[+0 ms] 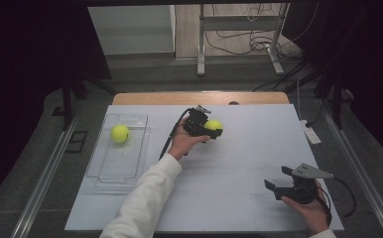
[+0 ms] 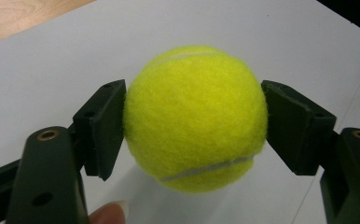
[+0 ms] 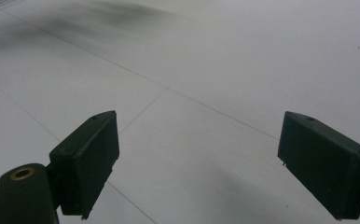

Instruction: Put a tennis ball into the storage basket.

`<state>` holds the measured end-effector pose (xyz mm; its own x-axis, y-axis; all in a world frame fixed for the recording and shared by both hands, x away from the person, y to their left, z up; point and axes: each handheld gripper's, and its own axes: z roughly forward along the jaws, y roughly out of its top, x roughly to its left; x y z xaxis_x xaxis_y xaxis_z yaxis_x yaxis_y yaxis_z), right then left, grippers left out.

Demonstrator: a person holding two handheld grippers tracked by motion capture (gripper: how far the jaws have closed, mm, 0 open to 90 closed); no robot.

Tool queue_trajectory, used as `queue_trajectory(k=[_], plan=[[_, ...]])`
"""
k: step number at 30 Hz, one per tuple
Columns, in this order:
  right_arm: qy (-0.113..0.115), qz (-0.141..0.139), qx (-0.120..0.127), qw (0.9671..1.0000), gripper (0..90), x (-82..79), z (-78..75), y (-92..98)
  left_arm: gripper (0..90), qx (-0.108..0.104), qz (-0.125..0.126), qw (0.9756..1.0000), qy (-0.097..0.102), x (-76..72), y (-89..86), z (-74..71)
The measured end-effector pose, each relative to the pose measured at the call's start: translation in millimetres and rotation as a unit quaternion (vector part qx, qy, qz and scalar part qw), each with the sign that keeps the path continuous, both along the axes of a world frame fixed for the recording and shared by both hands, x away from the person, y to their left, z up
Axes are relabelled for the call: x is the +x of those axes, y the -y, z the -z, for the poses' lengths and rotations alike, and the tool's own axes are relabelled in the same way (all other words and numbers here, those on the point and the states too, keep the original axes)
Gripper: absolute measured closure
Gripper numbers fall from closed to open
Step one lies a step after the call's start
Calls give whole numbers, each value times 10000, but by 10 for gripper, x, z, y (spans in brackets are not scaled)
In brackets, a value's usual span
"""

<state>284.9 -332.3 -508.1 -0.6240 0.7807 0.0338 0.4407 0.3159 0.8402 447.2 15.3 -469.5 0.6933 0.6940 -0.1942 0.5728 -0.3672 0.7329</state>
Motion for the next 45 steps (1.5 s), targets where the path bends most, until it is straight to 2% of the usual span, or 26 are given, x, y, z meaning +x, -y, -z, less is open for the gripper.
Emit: queue_trajectory(k=[21, 45], plan=[[-3, 10, -16, 10000, 130, 2, 3, -1, 272, -136, 126, 9997, 168, -162, -54, -116], [-4, 12, -35, 10000, 131, 0, 5, -2, 273, -247, 195, 9989, 347, -321, -129, -187]])
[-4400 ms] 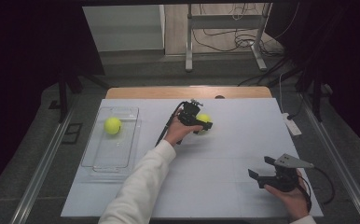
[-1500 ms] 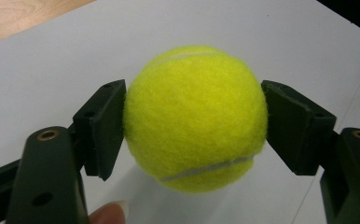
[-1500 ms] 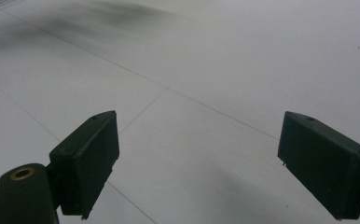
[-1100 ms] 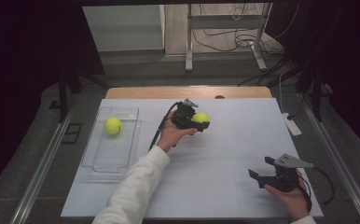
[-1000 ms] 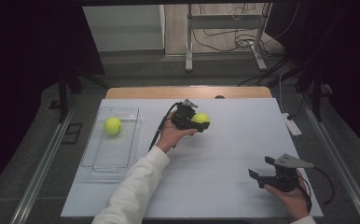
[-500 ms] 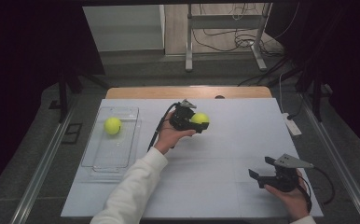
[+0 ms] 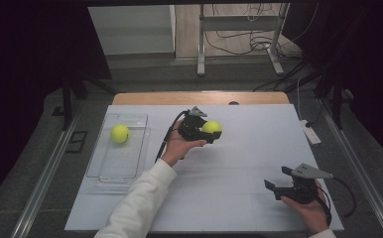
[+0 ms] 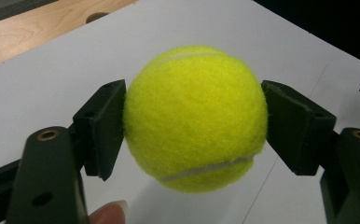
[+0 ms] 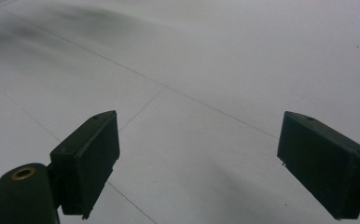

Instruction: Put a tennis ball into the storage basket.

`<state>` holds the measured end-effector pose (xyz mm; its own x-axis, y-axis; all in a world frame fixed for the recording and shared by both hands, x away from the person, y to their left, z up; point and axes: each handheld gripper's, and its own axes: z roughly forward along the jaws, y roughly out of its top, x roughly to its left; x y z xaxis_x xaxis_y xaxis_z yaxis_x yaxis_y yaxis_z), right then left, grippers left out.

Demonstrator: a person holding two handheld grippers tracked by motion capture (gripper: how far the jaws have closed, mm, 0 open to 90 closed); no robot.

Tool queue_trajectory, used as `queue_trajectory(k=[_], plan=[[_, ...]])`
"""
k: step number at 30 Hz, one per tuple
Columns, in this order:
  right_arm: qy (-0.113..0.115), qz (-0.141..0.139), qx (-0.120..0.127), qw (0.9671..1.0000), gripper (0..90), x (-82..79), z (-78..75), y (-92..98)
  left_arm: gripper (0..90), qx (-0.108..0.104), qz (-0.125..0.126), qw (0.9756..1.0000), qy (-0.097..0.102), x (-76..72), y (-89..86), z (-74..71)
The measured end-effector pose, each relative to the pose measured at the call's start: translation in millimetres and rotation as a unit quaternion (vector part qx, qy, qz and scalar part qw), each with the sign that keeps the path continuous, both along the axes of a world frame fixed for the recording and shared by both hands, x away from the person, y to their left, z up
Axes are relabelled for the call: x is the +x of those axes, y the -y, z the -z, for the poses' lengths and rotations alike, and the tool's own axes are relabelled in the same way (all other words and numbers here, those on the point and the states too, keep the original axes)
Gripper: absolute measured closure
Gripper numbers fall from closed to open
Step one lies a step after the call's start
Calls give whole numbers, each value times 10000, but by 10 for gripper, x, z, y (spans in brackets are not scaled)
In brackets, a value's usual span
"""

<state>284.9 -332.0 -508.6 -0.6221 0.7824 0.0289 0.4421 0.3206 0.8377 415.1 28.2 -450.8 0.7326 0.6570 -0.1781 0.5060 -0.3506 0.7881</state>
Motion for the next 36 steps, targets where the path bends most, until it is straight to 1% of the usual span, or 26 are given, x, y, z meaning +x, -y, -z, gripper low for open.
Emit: queue_trajectory(k=[14, 17, 23, 28, 36], plan=[[-1, -2, -6, 10000, 131, -2, 0, -2, 273, -45, -15, 10000, 71, -58, -66, -27], [-5, -3, -8, 10000, 131, -2, 0, -4, 272, -93, -23, 9999, 74, -68, -87, -38], [-12, -7, -16, 10000, 131, -2, 1, -7, 272, -128, -41, 9998, 158, -119, -144, -85], [-6, -11, -22, 10000, 131, -4, -1, -7, 272, -110, -28, 9998, 174, -163, -174, -90], [16, 1, -15, 10000, 131, -8, -9, -3, 272, -174, -71, 9995, 246, -226, -265, -132]])
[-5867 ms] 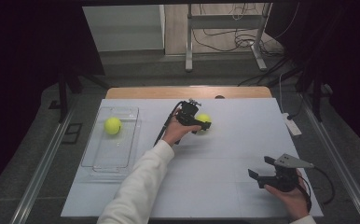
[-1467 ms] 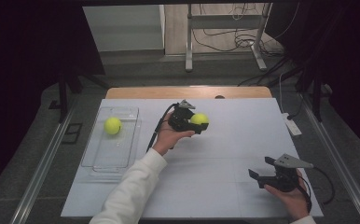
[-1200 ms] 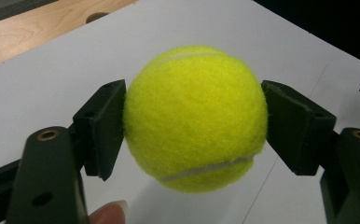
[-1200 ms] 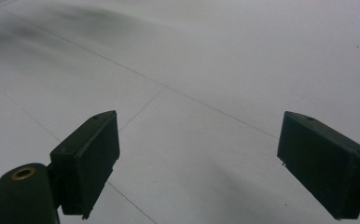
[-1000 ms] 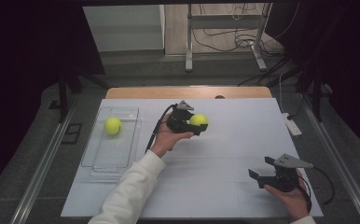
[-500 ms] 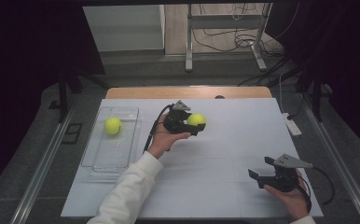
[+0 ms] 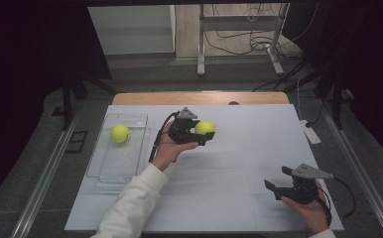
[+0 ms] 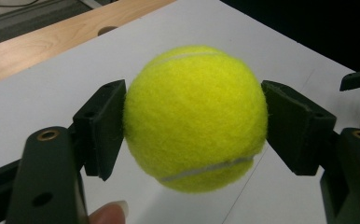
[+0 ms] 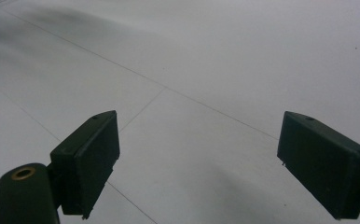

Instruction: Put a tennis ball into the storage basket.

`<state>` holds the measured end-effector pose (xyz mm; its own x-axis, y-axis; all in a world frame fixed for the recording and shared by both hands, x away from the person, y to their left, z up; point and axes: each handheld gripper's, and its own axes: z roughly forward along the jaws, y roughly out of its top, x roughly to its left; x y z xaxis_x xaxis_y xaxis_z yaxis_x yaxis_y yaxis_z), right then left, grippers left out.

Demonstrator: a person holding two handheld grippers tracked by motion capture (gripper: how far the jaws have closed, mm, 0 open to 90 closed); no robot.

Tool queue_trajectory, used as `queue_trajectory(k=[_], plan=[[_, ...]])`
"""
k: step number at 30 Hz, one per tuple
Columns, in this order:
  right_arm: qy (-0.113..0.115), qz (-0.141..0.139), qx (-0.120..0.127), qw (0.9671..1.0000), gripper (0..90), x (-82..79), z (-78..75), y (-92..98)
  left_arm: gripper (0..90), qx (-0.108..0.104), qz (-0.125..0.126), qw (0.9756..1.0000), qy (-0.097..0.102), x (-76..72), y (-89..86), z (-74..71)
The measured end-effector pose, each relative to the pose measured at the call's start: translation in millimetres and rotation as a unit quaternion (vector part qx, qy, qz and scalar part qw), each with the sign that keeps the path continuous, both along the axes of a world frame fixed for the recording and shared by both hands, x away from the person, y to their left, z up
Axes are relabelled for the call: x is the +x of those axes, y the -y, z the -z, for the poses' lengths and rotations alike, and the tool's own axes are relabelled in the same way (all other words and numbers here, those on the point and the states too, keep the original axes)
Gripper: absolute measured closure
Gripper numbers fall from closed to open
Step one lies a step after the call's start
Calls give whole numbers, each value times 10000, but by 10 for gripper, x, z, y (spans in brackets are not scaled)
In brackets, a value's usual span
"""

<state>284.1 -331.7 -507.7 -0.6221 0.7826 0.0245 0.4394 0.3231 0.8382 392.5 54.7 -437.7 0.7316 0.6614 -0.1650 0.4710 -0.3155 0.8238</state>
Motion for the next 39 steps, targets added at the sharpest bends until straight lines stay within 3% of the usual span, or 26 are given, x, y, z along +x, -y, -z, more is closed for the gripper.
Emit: queue_trajectory(k=[12, 39], plan=[[-3, 4, -4, 10000, 133, 3, 4, 0, 272, -98, 1, 10000, 13, -83, -89, 3], [-13, 17, -8, 10000, 133, 5, 11, 8, 273, -53, -22, 9999, 127, -160, -194, -38]])
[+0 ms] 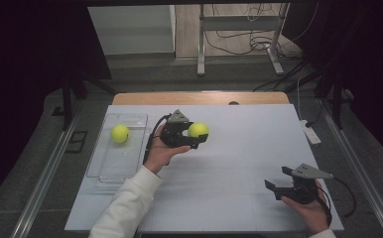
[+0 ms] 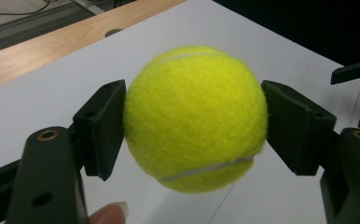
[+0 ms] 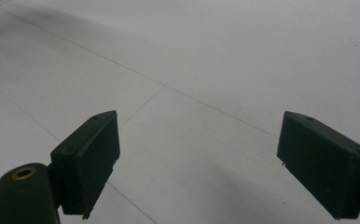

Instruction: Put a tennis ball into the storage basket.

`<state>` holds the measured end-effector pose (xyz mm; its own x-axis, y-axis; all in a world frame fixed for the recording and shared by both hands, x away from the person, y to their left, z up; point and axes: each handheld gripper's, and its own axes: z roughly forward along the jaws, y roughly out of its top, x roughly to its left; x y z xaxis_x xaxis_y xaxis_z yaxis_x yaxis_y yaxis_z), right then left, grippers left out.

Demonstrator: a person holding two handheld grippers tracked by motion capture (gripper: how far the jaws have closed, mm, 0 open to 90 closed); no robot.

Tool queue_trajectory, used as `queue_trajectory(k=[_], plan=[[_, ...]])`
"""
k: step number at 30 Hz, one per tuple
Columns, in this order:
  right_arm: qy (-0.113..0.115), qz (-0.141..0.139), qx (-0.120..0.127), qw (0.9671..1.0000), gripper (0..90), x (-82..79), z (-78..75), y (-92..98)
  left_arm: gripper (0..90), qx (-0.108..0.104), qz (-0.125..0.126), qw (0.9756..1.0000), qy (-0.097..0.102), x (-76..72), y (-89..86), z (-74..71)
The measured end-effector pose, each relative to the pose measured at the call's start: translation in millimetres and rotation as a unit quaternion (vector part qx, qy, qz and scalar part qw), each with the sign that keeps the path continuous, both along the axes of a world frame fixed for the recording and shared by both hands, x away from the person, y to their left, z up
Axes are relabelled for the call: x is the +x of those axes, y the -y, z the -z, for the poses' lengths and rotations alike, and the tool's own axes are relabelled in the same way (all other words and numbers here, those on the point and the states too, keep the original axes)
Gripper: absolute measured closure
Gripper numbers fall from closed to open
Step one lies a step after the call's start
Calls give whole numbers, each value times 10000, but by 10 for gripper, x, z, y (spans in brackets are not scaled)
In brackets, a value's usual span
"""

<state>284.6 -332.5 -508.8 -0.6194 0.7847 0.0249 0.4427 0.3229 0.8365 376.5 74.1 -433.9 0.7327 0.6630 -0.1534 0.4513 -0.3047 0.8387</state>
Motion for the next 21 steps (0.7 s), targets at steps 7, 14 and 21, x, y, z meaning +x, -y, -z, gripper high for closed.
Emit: queue_trajectory(k=[7, 14, 21], plan=[[-6, 1, 0, 10000, 133, 0, 1, -1, 273, -36, -3, 10000, 63, -34, -23, -41], [6, -9, -7, 10000, 133, -1, -1, -3, 273, -68, -15, 9999, 137, -81, -58, -92], [6, -9, -5, 10000, 133, -3, -3, -3, 272, -80, -31, 9998, 188, -108, -93, -124]])
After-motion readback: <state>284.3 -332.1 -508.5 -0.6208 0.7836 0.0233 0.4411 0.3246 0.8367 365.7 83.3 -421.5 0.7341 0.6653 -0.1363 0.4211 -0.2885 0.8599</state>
